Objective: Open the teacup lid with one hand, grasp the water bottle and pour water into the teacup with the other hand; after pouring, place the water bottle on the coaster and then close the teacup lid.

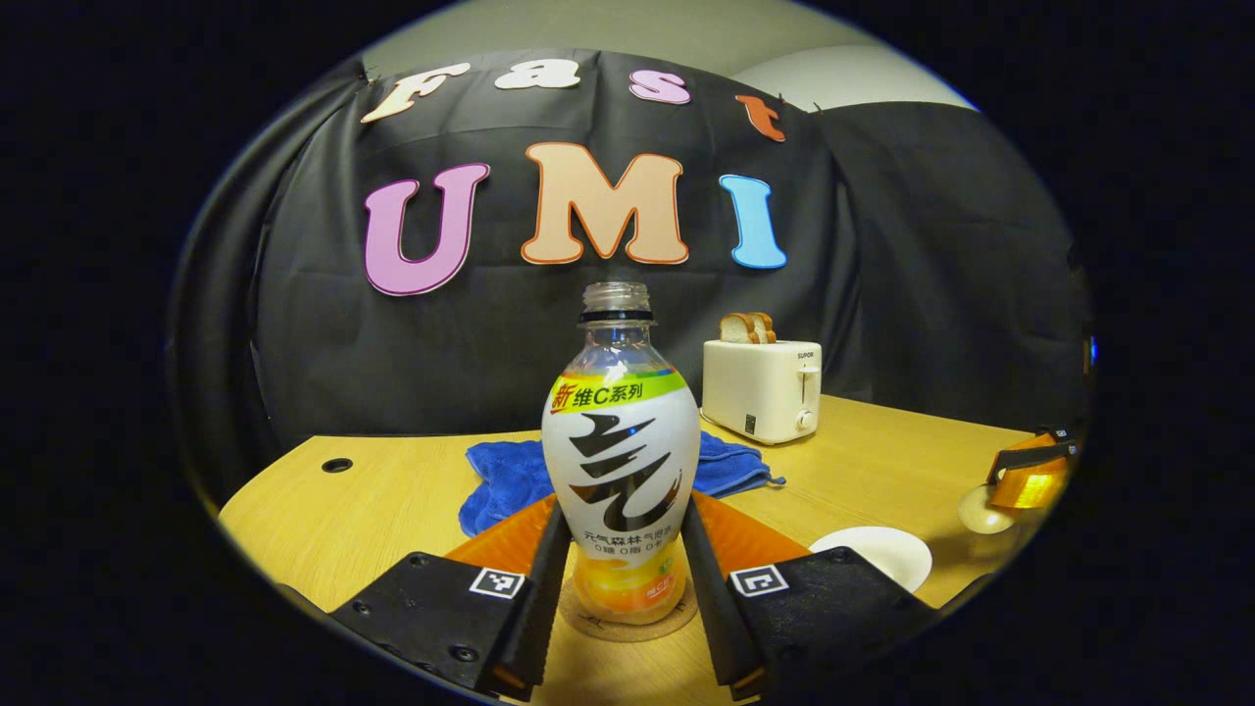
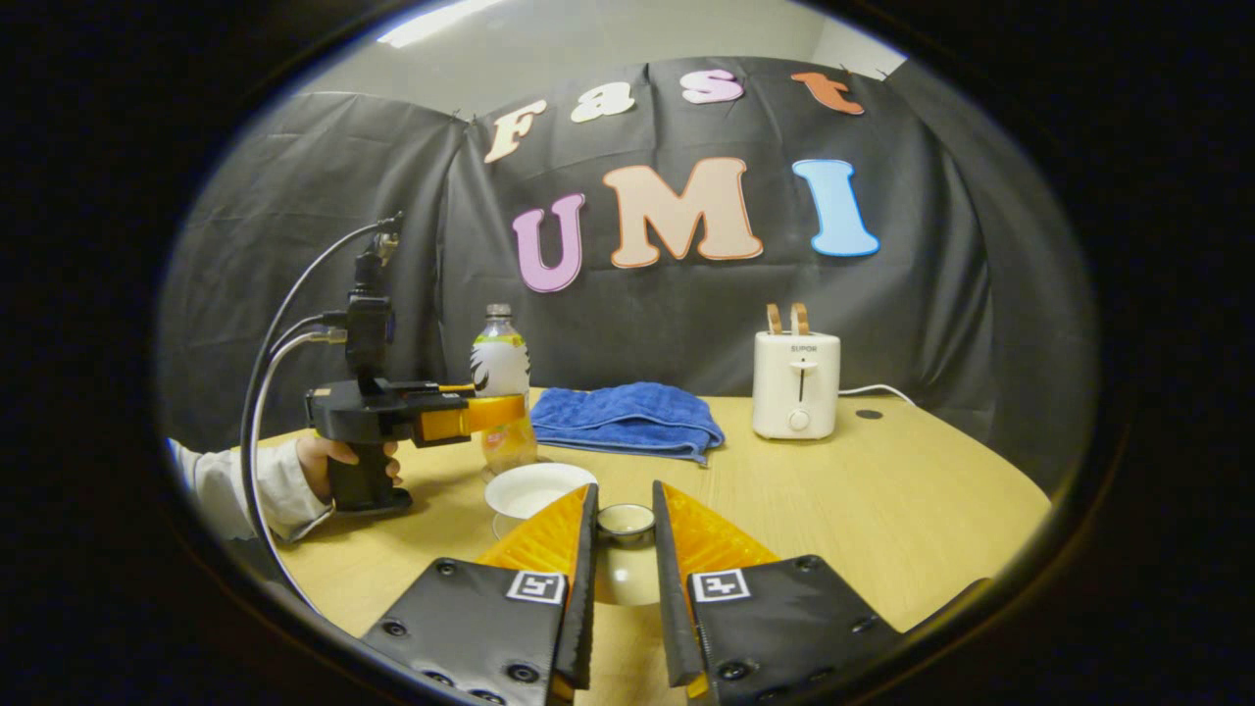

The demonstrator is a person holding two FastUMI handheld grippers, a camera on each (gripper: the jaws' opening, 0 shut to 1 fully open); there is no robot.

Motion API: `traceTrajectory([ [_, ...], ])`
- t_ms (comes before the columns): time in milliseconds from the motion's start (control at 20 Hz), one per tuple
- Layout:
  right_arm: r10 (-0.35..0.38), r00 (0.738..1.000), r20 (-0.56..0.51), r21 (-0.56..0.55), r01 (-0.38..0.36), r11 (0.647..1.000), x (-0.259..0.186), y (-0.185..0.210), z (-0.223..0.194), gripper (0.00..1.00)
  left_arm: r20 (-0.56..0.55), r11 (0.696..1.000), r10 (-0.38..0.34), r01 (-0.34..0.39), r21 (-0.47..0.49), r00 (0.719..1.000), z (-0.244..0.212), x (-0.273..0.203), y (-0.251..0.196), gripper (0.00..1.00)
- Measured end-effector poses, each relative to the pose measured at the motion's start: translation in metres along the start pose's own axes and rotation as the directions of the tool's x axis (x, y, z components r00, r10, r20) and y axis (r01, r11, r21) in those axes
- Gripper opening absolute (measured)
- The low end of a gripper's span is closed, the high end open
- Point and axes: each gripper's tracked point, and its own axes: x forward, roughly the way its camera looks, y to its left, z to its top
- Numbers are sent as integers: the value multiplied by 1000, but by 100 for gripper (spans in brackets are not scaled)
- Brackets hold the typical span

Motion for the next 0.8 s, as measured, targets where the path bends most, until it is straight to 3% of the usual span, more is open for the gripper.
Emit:
traceTrajectory([
  [550,22,1000,7,7,-22,1000,5,9,5,32,-24,1000,10,-10,-18,1000,-9,-4,-1,69],
  [800,55,998,26,11,-55,998,13,25,15,32,-33,1000,21,-21,-22,999,-11,-13,1,83],
])
